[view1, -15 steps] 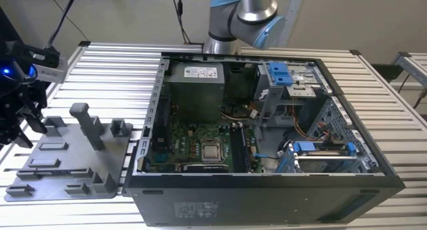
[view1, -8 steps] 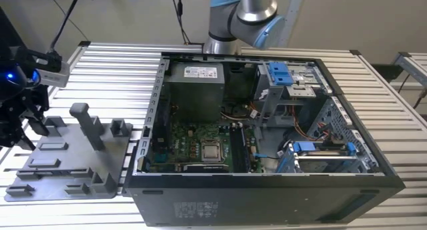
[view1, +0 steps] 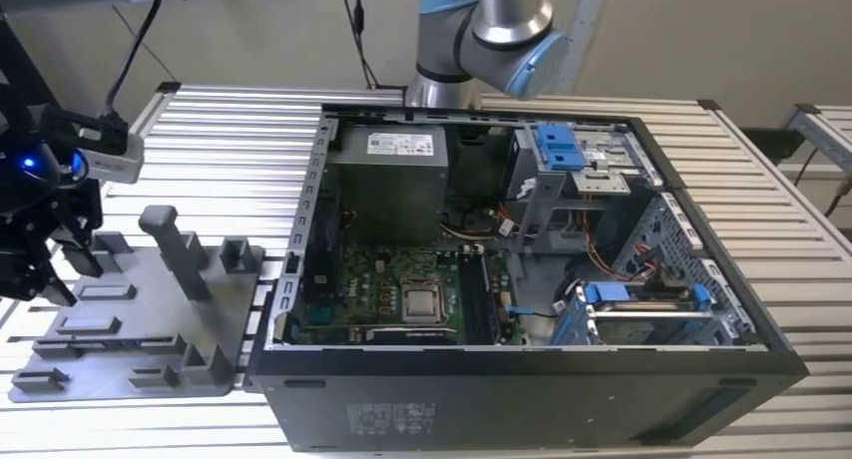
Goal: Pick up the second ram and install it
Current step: 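Pick up the second ram and move it above second insertion slot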
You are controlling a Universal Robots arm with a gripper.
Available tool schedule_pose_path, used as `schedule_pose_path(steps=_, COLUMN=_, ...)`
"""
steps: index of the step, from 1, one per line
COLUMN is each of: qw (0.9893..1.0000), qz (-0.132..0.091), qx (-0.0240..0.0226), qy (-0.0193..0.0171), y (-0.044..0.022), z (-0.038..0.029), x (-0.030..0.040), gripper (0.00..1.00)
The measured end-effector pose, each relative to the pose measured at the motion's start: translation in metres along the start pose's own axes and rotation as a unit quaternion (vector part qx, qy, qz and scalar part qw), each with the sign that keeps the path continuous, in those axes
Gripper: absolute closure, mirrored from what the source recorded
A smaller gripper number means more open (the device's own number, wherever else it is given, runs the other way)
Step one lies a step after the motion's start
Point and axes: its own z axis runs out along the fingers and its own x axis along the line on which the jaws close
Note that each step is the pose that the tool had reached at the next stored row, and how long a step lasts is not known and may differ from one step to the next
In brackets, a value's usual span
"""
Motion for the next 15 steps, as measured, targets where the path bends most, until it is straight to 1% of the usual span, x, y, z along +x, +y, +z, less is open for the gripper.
schedule_pose_path(steps=12, qw=1.0000, qz=0.000, qx=0.0000, qy=0.0000, y=0.0002, z=0.0098, x=-0.0009, gripper=0.58)
schedule_pose_path(steps=15, qw=1.0000, qz=0.000, qx=0.0002, qy=0.0000, y=0.0008, z=0.0132, x=-0.0012, gripper=0.58)
